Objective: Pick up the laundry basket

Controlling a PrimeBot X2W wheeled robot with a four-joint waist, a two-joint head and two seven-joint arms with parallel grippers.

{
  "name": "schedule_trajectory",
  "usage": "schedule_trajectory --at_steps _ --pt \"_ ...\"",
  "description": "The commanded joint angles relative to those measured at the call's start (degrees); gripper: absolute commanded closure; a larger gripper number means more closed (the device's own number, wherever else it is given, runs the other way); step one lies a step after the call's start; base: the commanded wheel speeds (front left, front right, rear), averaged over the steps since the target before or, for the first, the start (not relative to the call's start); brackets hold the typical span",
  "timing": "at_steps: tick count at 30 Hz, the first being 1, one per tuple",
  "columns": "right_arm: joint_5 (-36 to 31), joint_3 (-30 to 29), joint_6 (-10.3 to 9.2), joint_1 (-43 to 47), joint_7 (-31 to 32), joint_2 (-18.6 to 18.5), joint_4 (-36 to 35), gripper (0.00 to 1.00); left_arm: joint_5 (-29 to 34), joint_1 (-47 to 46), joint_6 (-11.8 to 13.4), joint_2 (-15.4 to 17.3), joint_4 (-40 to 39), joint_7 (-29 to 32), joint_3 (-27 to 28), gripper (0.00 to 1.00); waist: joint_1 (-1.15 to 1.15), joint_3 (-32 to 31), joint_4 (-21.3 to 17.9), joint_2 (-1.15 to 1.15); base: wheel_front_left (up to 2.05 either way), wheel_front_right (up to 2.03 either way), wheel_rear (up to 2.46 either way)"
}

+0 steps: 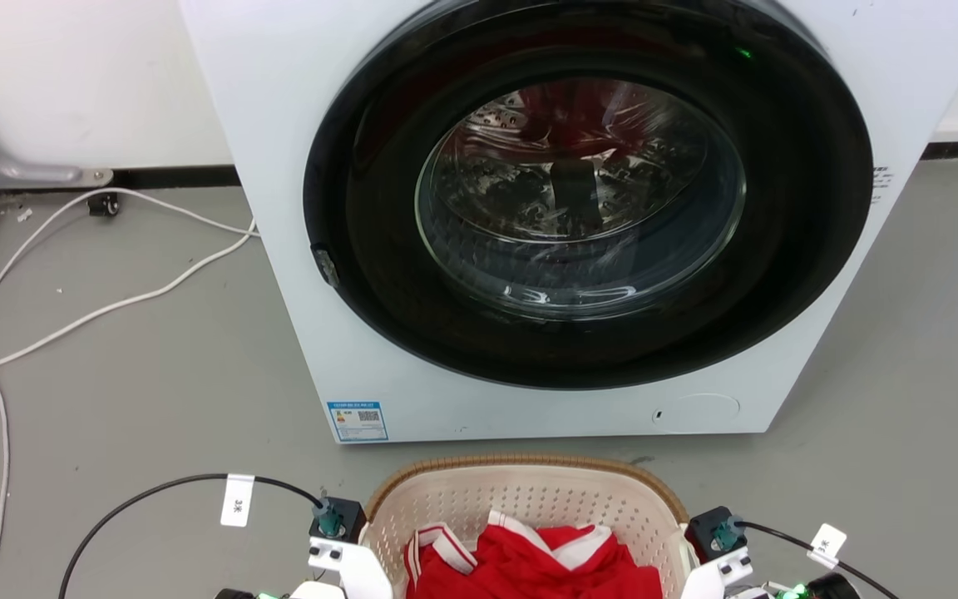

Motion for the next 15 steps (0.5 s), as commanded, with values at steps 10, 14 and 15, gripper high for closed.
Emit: schedule_trajectory --at_steps 10,14,15 --pt "2.97 3.86 0.72 0.53 1.14 1.42 0.02 1.00 -2.73 1.05 -1.11 -1.90 -0.90 1.17 -3.00 1.00 0.01 -2.07 -0.81 0.00 0.00 0.00 0.00" --pt "3.72 4.51 0.72 0.72 1.37 1.45 0.38 1.00 -3.67 1.44 -1.11 -1.84 -0.73 1.43 -3.92 1.00 0.01 -2.55 -0.83 0.00 0.00 0.00 0.00" --pt "3.79 4.66 0.72 0.75 1.39 1.45 0.47 1.00 -3.89 1.47 -1.11 -1.79 -0.68 1.49 -4.17 1.00 0.01 -2.66 -0.82 0.00 0.00 0.00 0.00"
